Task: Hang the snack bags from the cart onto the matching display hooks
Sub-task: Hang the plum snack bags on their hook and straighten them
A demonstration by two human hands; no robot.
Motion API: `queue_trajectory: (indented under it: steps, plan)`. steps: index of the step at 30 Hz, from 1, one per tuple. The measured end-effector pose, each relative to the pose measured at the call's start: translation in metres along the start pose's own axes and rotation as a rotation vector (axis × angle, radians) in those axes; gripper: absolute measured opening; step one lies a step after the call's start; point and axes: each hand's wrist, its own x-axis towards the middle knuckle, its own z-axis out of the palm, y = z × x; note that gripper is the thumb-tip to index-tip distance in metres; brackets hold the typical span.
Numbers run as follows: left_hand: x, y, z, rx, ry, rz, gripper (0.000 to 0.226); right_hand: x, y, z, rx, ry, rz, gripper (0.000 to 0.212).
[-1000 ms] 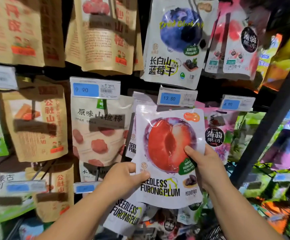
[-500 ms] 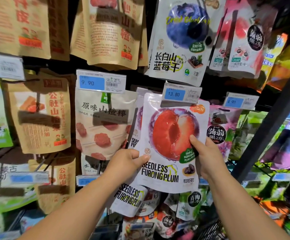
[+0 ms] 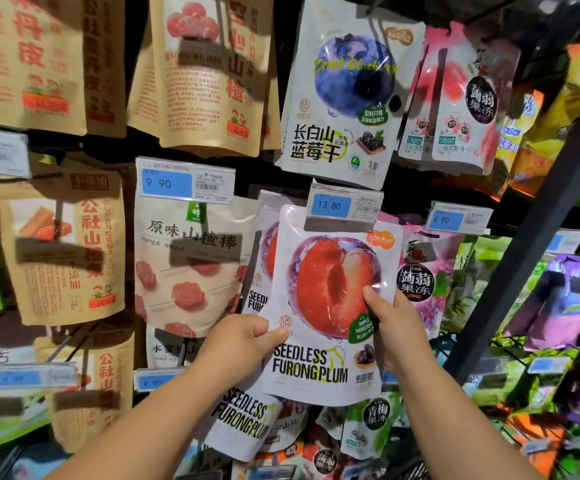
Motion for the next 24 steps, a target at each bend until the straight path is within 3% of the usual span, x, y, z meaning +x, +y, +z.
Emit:
queue_trajectory:
  steps: [6, 13, 24]
  plan:
    - [0.002, 0.006, 0.000, 0.031, 0.011, 0.039, 0.060, 0.002, -0.006, -0.003, -0.061, 0.004, -0.046, 0.028]
    - [0.003, 0.002, -0.003, -0.034, -0.035, 0.032, 0.061, 0.007, -0.009, 0.000, -0.156, -0.022, -0.094, 0.014]
    - [0.007, 0.001, -0.011, -0.080, -0.037, -0.001, 0.060, 0.006, 0.001, 0.001, -0.184, -0.041, -0.109, 0.018]
